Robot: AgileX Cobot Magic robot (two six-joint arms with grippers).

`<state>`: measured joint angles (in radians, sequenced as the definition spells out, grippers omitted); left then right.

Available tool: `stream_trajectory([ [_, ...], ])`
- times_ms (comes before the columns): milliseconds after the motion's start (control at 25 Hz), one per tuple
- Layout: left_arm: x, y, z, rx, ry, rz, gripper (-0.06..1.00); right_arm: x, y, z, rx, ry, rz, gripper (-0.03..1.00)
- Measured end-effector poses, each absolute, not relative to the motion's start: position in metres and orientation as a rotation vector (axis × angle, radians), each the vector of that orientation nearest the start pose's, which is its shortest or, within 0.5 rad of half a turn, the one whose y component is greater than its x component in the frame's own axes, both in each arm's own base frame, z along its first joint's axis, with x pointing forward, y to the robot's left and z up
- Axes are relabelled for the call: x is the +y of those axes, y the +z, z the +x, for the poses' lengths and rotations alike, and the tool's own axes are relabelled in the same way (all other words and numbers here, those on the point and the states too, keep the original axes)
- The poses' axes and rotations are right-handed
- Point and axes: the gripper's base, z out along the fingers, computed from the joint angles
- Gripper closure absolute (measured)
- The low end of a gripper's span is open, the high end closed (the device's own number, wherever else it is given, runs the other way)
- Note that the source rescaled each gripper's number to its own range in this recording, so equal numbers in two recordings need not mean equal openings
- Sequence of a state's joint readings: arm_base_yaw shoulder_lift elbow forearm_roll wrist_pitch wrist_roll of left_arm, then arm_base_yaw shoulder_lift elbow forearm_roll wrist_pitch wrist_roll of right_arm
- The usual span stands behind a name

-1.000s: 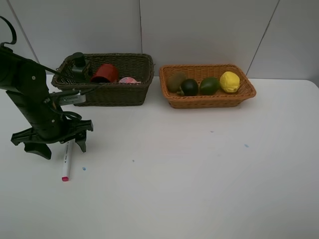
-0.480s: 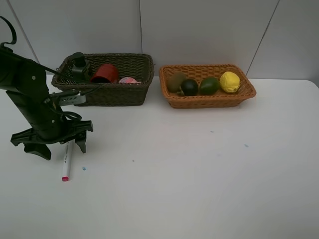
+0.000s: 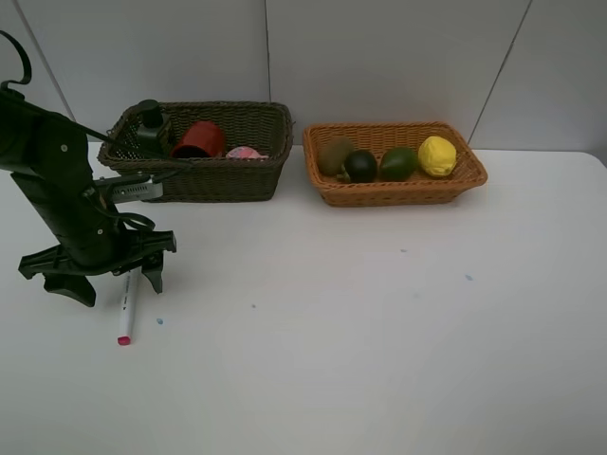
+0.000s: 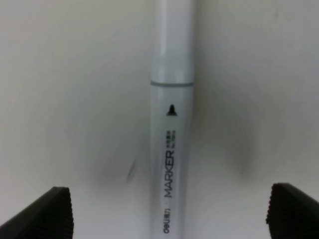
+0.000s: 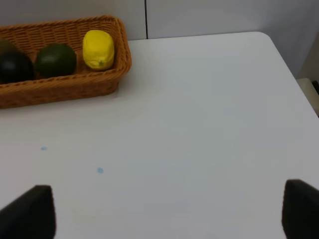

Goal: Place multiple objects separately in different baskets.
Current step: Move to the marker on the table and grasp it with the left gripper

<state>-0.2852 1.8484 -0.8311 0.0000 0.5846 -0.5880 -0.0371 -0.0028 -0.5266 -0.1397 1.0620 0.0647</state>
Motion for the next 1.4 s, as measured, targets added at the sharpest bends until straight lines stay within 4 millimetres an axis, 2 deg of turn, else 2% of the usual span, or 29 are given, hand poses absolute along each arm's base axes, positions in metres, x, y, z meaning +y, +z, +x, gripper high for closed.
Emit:
stream_trajectory([
  [240, -0.08, 0.095, 0.274, 3.095, -0.012, -0.433, -0.05, -0.011, 0.285, -0.009, 2.009, -0.149, 0.111, -0.02],
  [880, -0.082, 0.094, 0.277, 3.065, -0.048, -0.433, -0.05, -0.011, 0.285, -0.009, 2.009, -0.149, 0.111, -0.02],
  [1000, -0.082, 0.094, 0.277, 3.065, -0.05, -0.437, -0.02, -0.011, 0.285, -0.009, 2.009, -0.149, 0.111, -0.02],
  [1040, -0.082, 0.094, 0.277, 3.066, -0.05, -0.439, 0.03, -0.011, 0.285, -0.009, 2.009, -0.149, 0.111, -0.02],
  [1120, -0.082, 0.093, 0.277, 3.071, -0.047, -0.447, 0.21, -0.011, 0.285, -0.009, 2.009, -0.15, 0.111, -0.02],
  [1280, -0.082, 0.092, 0.275, 3.092, -0.039, -0.465, 0.87, -0.011, 0.285, -0.009, 2.009, -0.15, 0.111, -0.02],
  [1320, -0.082, 0.092, 0.275, 3.094, -0.037, -0.465, 0.94, -0.011, 0.285, -0.009, 2.009, -0.15, 0.111, -0.02],
  [1400, -0.082, 0.092, 0.274, 3.098, -0.034, -0.466, 0.92, -0.011, 0.285, -0.009, 2.009, -0.15, 0.111, -0.02],
])
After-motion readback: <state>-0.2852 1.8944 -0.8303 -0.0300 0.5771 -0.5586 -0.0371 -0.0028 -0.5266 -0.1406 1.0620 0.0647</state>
